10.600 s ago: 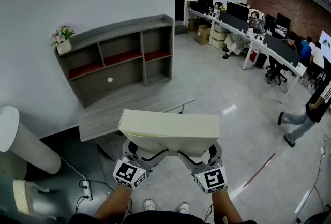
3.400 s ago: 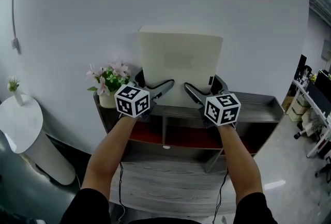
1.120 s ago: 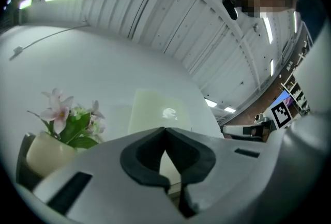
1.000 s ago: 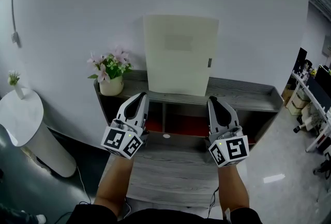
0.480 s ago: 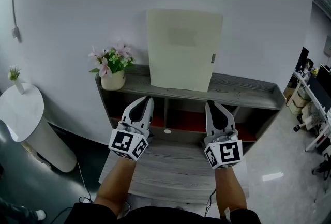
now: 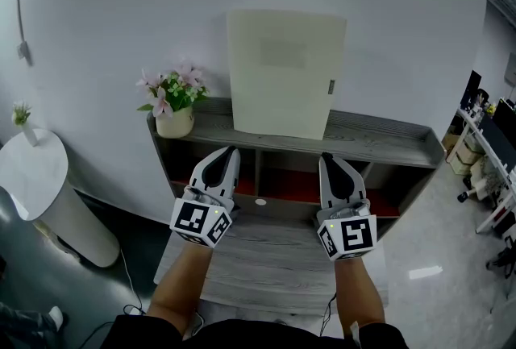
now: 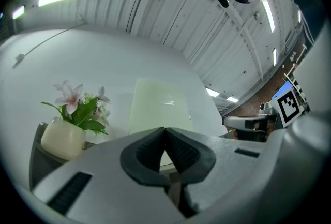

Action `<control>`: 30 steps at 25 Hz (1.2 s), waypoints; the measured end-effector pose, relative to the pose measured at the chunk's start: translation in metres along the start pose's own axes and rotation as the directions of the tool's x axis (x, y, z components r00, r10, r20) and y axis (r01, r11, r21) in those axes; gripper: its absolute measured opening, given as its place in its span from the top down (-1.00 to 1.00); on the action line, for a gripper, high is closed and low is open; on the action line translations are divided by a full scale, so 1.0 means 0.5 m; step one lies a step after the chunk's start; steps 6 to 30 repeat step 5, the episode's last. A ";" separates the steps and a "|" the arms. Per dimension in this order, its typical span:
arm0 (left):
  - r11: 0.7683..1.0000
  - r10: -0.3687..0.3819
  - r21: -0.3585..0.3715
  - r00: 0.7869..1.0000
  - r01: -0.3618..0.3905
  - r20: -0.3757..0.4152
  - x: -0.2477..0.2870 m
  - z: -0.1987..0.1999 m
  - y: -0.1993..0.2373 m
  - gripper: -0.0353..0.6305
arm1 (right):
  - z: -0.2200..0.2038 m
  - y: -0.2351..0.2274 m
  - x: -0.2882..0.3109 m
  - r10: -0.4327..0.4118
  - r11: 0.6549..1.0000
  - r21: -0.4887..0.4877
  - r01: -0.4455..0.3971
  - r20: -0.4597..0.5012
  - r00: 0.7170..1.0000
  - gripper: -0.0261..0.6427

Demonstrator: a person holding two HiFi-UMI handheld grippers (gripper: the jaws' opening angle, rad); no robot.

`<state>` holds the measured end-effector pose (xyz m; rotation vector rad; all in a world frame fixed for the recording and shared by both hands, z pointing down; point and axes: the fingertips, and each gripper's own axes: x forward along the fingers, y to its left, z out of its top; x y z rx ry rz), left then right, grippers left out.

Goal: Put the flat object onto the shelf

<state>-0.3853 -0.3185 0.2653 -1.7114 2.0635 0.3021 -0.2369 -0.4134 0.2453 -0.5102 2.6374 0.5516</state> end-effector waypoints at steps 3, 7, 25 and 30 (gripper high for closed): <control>1.000 0.001 0.001 1.000 -0.001 -0.001 0.001 -0.002 -0.001 0.88 | -0.002 0.000 0.000 0.003 1.000 -0.004 -0.003 -0.001 1.000 0.85; 1.000 0.002 0.002 1.000 -0.002 -0.001 0.001 -0.004 -0.001 0.88 | -0.005 0.000 0.000 0.005 1.000 -0.006 -0.005 -0.003 1.000 0.85; 1.000 0.002 0.002 1.000 -0.002 -0.001 0.001 -0.004 -0.001 0.88 | -0.005 0.000 0.000 0.005 1.000 -0.006 -0.005 -0.003 1.000 0.85; 1.000 0.002 0.002 1.000 -0.002 -0.001 0.001 -0.004 -0.001 0.88 | -0.005 0.000 0.000 0.005 1.000 -0.006 -0.005 -0.003 1.000 0.85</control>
